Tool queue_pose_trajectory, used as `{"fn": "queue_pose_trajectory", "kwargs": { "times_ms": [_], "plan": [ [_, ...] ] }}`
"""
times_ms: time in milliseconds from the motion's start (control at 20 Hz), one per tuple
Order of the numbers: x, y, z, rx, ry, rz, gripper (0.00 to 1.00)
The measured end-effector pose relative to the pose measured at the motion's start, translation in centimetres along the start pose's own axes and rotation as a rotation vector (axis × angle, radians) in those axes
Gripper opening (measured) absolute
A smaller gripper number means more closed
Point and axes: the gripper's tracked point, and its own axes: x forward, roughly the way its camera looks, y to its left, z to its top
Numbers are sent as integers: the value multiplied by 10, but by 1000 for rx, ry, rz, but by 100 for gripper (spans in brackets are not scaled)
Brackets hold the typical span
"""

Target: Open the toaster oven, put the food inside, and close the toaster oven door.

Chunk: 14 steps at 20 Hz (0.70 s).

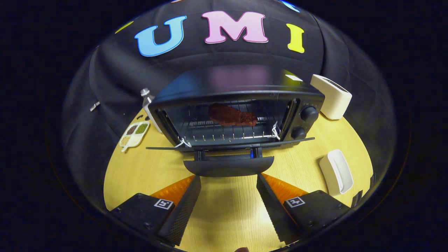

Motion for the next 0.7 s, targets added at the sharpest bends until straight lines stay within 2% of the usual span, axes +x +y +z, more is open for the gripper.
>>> {"fn": "queue_pose_trajectory", "kwargs": {
  "times_ms": [500, 700],
  "plan": [
    [-26, -13, 80, 42, -178, 34, 99],
    [-47, -28, 115, -8, -263, 26, 99]
  ]
}}
